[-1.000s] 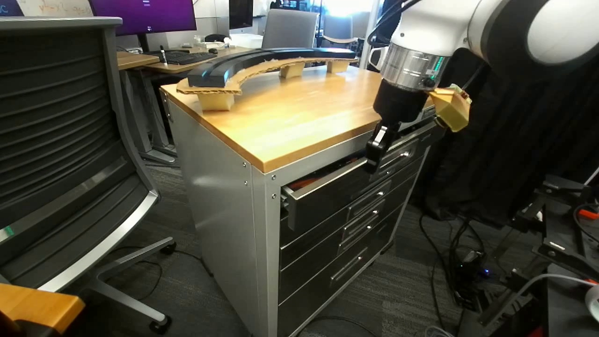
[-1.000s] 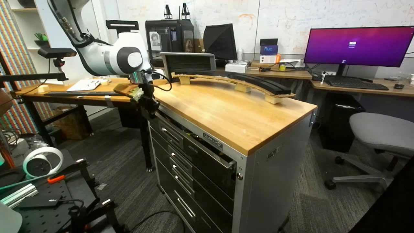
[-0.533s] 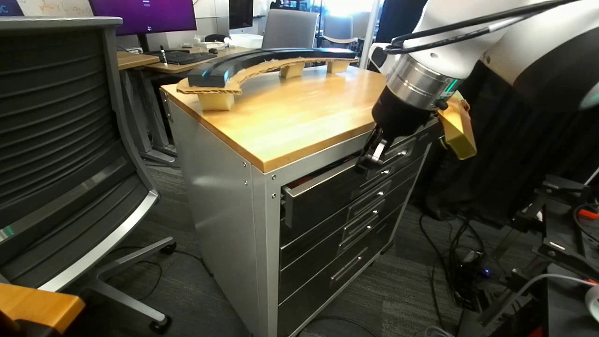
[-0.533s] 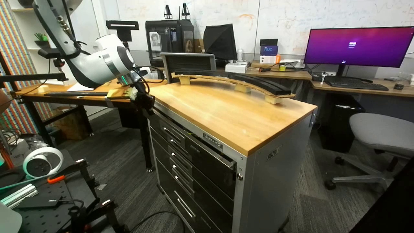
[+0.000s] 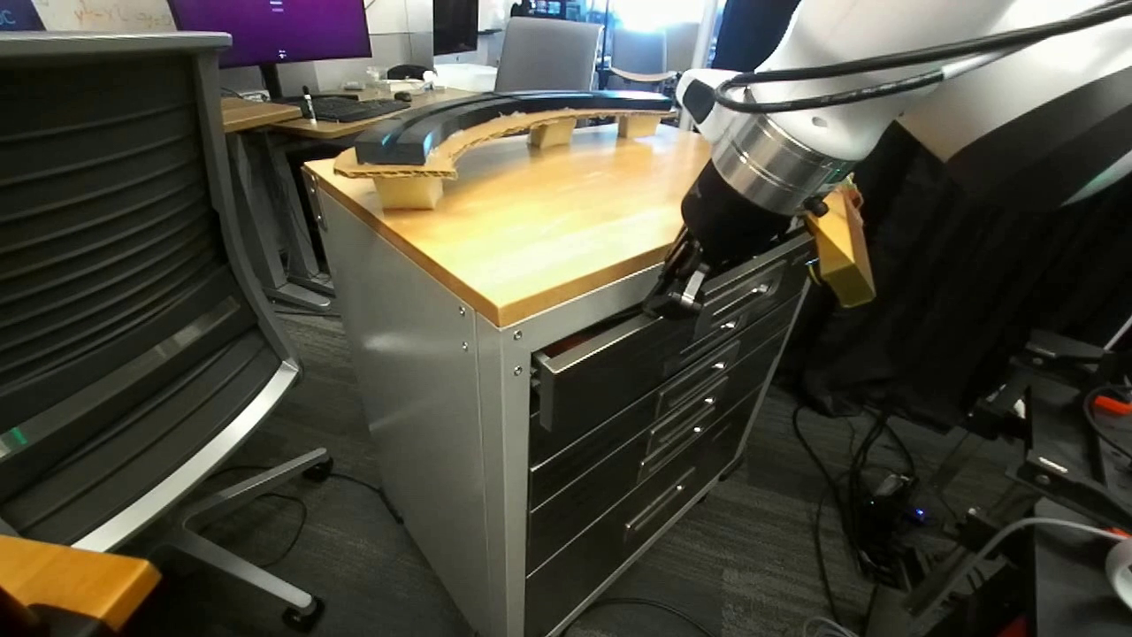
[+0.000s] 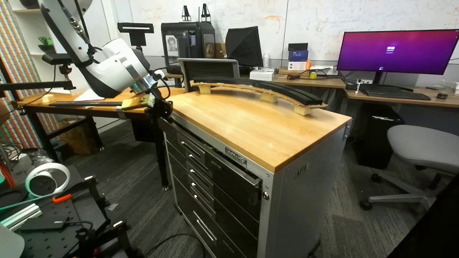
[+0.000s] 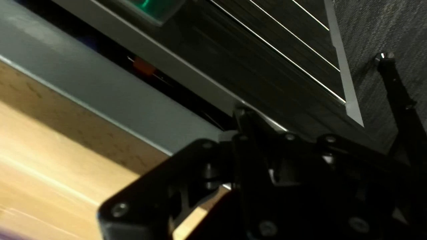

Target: Put the screwdriver in the drawer then close it

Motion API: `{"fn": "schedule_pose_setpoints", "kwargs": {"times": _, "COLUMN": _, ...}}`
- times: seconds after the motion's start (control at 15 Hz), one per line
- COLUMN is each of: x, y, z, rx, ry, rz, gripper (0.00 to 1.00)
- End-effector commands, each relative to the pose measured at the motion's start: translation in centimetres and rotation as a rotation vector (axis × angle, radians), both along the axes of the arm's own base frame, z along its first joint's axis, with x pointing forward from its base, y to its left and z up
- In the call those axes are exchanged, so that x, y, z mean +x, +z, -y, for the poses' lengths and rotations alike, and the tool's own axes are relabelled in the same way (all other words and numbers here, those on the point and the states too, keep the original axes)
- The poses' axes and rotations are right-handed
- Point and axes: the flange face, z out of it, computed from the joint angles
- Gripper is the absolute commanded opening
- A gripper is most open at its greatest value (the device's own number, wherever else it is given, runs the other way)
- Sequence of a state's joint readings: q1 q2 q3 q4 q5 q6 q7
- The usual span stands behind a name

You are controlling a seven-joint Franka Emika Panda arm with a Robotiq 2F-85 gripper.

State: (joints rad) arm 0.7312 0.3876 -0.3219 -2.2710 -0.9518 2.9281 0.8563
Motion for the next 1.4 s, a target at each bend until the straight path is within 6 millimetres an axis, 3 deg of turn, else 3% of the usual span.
{"fn": "schedule_pose_setpoints", "kwargs": {"times": 0.0, "x": -1.4, "y": 2.0, "z": 1.3, "rx": 0.029, "ry": 0.006, "rz": -0.073, "gripper": 0.1}}
{"fn": "schedule_pose_setpoints", "kwargs": {"times": 0.13, "x": -2.7, "y": 4.5, "z": 2.3, "rx": 0.054, "ry": 0.016, "rz": -0.116, "gripper": 0.09}}
{"fn": "schedule_pose_setpoints", "kwargs": {"times": 0.2, "x": -3.4, "y": 4.9, "z": 2.6, "rx": 0.06, "ry": 0.012, "rz": -0.155, "gripper": 0.08}}
{"fn": "schedule_pose_setpoints", "kwargs": {"times": 0.27, "x": -4.9, "y": 3.9, "z": 2.8, "rx": 0.035, "ry": 0.009, "rz": -0.239, "gripper": 0.08}}
{"fn": "schedule_pose_setpoints", "kwargs": {"times": 0.6, "x": -3.3, "y": 1.6, "z": 4.3, "rx": 0.053, "ry": -0.049, "rz": -0.527, "gripper": 0.09}}
{"fn": "schedule_pose_setpoints", "kwargs": {"times": 1.0, "x": -0.3, "y": 0.0, "z": 2.7, "rx": 0.057, "ry": -0.058, "rz": -0.478, "gripper": 0.08}}
{"fn": "schedule_pose_setpoints", "kwargs": {"times": 1.33, "x": 2.7, "y": -1.3, "z": 1.7, "rx": 0.03, "ry": -0.072, "rz": -0.32, "gripper": 0.08}}
